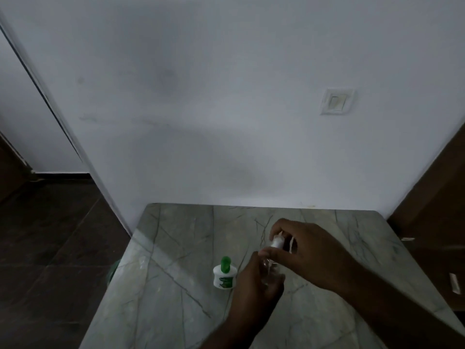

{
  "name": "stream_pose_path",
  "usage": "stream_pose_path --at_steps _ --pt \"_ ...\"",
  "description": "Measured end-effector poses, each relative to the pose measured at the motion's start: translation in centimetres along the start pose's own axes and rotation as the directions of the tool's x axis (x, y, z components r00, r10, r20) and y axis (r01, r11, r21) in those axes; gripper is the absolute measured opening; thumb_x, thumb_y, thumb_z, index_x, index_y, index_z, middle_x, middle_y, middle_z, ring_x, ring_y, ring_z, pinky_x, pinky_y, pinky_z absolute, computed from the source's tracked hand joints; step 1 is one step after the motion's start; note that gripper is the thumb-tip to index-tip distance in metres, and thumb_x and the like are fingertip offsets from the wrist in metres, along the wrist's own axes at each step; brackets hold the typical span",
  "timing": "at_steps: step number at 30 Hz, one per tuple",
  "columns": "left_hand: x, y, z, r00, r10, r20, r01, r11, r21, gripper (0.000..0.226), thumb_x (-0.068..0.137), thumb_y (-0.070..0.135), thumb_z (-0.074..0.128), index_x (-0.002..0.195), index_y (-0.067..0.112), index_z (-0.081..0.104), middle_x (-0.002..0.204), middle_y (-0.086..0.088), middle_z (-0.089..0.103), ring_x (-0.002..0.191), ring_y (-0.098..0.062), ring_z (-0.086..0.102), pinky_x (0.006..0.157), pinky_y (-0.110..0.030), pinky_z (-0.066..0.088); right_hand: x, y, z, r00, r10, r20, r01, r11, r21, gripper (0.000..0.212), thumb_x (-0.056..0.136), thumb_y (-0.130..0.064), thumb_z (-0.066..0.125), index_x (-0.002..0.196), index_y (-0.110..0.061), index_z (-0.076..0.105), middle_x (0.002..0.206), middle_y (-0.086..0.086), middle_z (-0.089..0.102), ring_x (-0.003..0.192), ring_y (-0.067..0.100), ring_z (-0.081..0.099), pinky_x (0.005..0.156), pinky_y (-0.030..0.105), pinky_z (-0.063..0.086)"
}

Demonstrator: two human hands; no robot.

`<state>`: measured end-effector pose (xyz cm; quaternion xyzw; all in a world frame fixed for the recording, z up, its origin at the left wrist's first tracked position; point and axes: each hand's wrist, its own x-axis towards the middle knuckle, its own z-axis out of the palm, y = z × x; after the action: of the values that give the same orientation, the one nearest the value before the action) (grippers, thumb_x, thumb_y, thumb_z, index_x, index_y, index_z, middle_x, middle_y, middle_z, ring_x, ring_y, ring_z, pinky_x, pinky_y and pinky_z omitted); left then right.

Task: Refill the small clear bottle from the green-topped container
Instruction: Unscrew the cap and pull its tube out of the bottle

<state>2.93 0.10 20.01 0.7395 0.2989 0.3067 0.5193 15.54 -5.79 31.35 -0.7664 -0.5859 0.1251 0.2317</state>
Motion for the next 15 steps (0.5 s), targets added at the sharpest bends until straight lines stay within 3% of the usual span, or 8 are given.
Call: stream_pose_path --at_steps 2,4,8,11,13,15 --pt "0.2 0.2 0.2 1.0 0.0 0.004 0.0 1.0 -0.009 0.044 0.082 0.019 0.066 0.109 0.051 0.054 0.101 0.022 0.068 0.091 -0.003 0.067 0.08 -0.037 0.059 0.6 -0.2 -0.8 0.998 -0.033 0.055 0.036 0.999 -0.039 0.035 0.081 -0.067 0.058 0.078 -0.031 0.058 0.069 -0.011 0.062 0.062 0.002 0.057 0.062 0.02 0.046" --pt "0.4 0.5 0.3 1.0 0.016 -0.014 -0.016 1.0 -0.003 0.038 0.08 0.021 0.068 0.108 0.045 0.056 0.098 0.029 0.063 0.092 0.003 0.062 0.084 -0.036 0.056 1.1 -0.5 -1.3 0.994 -0.08 0.071 0.088 0.99 -0.108 0.029 0.083 -0.056 0.062 0.072 -0.031 0.055 0.066 -0.011 0.061 0.061 0.003 0.055 0.062 0.023 0.044" --pt "0.6 0.8 0.3 0.999 0.021 -0.046 -0.022 0.999 -0.03 0.022 0.081 0.023 0.068 0.102 0.025 0.061 0.089 0.003 0.07 0.08 -0.019 0.068 0.072 -0.047 0.056 1.6 -0.9 -2.3 0.964 -0.166 0.207 0.196 0.972 -0.132 0.013 0.085 -0.042 0.065 0.092 -0.031 0.065 0.087 -0.015 0.066 0.081 -0.001 0.058 0.078 0.024 0.049" --pt "0.5 1.0 0.2 0.999 0.021 -0.037 -0.022 0.999 -0.036 0.023 0.081 0.017 0.072 0.098 0.027 0.062 0.087 0.002 0.071 0.074 -0.017 0.067 0.065 -0.035 0.055 1.7 -0.9 -3.6 0.926 -0.223 0.306 0.263 0.96 -0.096 0.012 0.087 -0.032 0.064 0.099 -0.035 0.066 0.102 -0.02 0.061 0.096 -0.004 0.054 0.085 0.02 0.048" --pt "0.4 1.2 0.1 0.997 0.054 -0.059 -0.054 0.999 -0.001 0.023 0.08 0.017 0.074 0.095 0.029 0.061 0.082 0.012 0.07 0.068 -0.008 0.065 0.057 -0.017 0.05 1.7 -1.1 -4.5 0.92 -0.24 0.31 0.27 0.961 -0.059 0.024 0.087 -0.043 0.063 0.111 -0.042 0.062 0.116 -0.027 0.055 0.107 -0.009 0.05 0.084 0.01 0.043" --pt "0.5 1.4 0.1 0.995 0.062 -0.081 -0.06 0.998 0.022 0.024 0.08 0.019 0.075 0.094 0.031 0.06 0.083 0.014 0.068 0.067 -0.005 0.064 0.056 -0.017 0.05 1.8 -1.3 -5.0 0.949 -0.194 0.247 0.227 0.967 -0.113 0.042 0.083 -0.062 0.059 0.122 -0.047 0.053 0.118 -0.028 0.056 0.103 -0.009 0.053 0.082 0.011 0.044"
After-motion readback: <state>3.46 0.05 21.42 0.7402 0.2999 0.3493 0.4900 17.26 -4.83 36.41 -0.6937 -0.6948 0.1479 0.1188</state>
